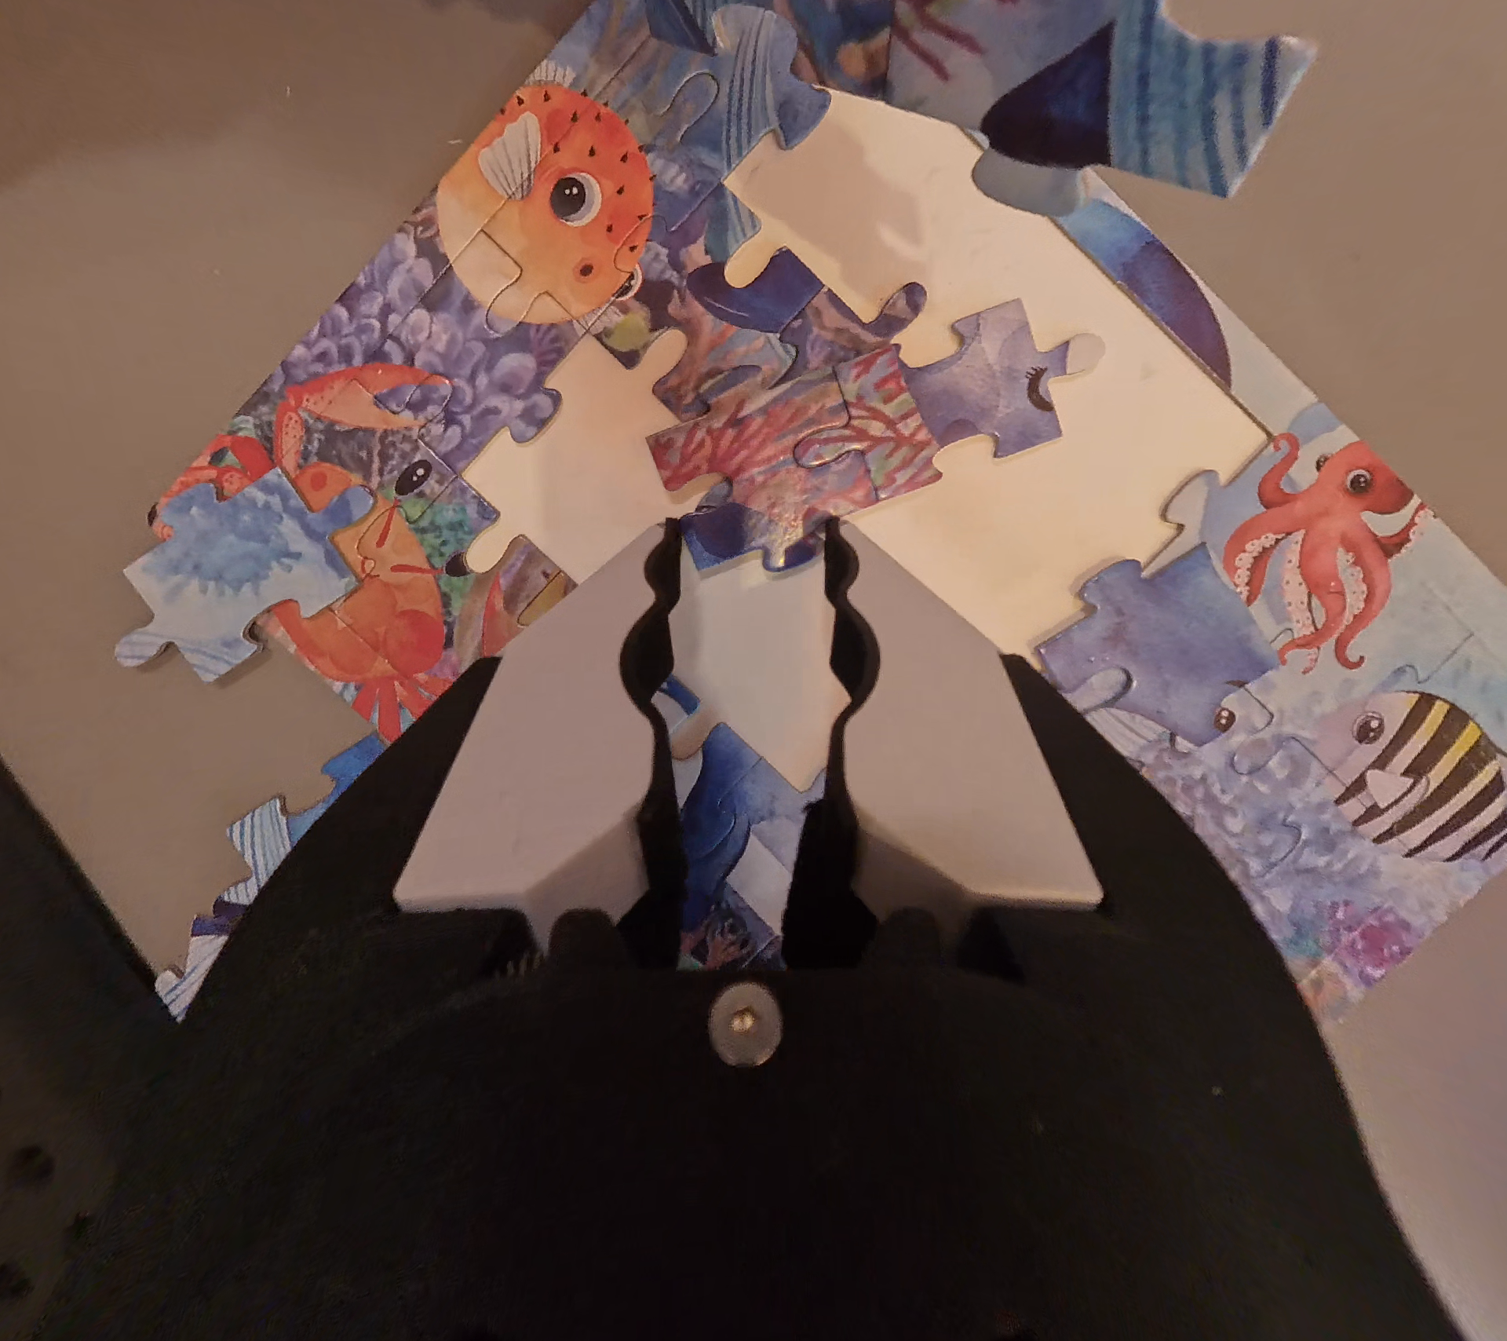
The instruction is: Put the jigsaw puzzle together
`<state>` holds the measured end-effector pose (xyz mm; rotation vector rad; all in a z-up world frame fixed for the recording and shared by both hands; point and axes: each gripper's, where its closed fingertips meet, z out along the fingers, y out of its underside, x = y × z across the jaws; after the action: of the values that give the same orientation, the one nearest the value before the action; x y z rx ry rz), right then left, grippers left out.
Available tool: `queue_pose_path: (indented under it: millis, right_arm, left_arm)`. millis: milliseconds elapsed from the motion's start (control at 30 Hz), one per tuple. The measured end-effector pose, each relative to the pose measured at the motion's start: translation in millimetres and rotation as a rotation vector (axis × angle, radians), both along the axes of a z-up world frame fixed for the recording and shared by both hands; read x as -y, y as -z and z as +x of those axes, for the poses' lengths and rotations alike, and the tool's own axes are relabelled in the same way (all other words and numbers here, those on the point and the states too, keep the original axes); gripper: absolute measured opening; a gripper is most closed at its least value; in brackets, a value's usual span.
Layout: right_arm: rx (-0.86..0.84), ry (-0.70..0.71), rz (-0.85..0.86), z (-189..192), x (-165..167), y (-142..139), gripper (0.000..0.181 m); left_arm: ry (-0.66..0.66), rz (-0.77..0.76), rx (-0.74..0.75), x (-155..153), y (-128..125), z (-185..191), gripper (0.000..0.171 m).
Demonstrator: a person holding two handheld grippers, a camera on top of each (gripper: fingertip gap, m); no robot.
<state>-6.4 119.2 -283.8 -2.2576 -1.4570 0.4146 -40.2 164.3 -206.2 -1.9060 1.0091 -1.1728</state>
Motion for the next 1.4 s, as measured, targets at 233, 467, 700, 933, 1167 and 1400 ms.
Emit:
queue_pose_path:
  millis: [233,467,700,933,1167,1400]
  right_arm:
    - [-0.008,0.002,0.012,1,2,0,0.033]
    - [0.027,-0.197,0.043,6,16,-13,0.033]
    - [0.149,-0.387,0.092,13,22,-8,0.033]
    - [0.183,-0.406,0.089,12,17,-3,0.033]
    - [0.206,-0.424,0.097,14,17,-4,0.033]
    - [0.204,-0.280,0.165,26,-13,-20,0.033]
  left_arm:
    - [0.003,0.005,-0.005,1,0,1,0.000]
    - [0.003,0.007,-0.003,0,0,1,0.000]
    - [0.007,0.005,-0.018,0,5,3,0.000]
    - [0.001,0.001,-0.022,-2,7,1,0.000]
    - [0.000,-0.003,-0.028,-3,10,1,0.000]
    - [-0.050,0.022,-0.017,-12,5,-5,0.000]
